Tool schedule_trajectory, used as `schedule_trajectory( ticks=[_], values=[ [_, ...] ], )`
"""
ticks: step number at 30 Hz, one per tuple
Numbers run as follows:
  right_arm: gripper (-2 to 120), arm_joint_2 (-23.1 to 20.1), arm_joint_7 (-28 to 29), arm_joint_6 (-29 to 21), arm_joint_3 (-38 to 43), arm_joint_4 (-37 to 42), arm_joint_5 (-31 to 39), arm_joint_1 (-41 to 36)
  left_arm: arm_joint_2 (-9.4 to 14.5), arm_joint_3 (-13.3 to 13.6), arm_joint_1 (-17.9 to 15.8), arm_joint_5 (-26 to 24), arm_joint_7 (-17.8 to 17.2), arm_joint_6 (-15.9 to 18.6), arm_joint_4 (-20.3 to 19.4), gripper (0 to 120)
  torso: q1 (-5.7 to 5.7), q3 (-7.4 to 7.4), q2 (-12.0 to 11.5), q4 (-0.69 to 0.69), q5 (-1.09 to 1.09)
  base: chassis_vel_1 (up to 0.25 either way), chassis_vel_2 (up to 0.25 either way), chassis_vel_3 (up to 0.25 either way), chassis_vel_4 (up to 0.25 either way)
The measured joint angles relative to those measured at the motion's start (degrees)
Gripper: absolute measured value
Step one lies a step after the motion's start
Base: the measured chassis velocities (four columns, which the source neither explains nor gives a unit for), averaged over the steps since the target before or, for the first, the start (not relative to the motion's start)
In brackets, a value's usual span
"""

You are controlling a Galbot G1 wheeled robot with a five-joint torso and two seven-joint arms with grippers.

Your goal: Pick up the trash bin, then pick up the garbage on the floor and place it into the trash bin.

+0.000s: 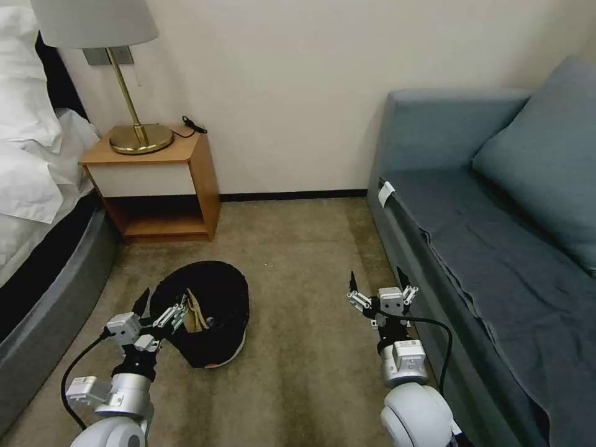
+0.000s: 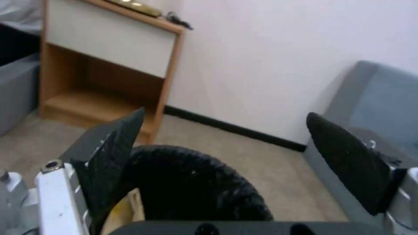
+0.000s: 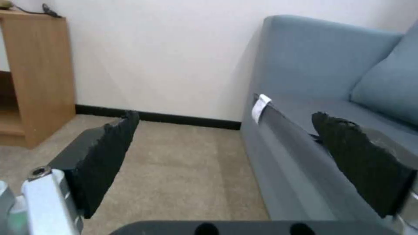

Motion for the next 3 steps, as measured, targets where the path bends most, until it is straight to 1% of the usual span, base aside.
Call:
schedule_trajectory(
  ticks=[1, 2, 3],
  values=[
    [100, 0.41, -0.11, 0.05, 0.31, 0.11, -0.30, -0.28, 0.11, 0.52, 0.19, -0.11, -2.40, 1.21, -0.98, 100, 0.00, 0.00, 0.00, 0.00, 0.00, 0.000, 0.000, 0.000, 0.000],
    [100, 0.62, -0.18, 0.10, 0.51, 0.17, -0.47, -0.46, 0.19, 0.76, 0.24, 0.01, -3.35, 1.68, -1.40, 100, 0.00, 0.00, 0.00, 0.00, 0.00, 0.000, 0.000, 0.000, 0.000],
    [100, 0.62, -0.18, 0.10, 0.51, 0.17, -0.47, -0.46, 0.19, 0.76, 0.24, 0.01, -3.35, 1.68, -1.40, 100, 0.00, 0.00, 0.00, 0.00, 0.00, 0.000, 0.000, 0.000, 0.000]
  ],
)
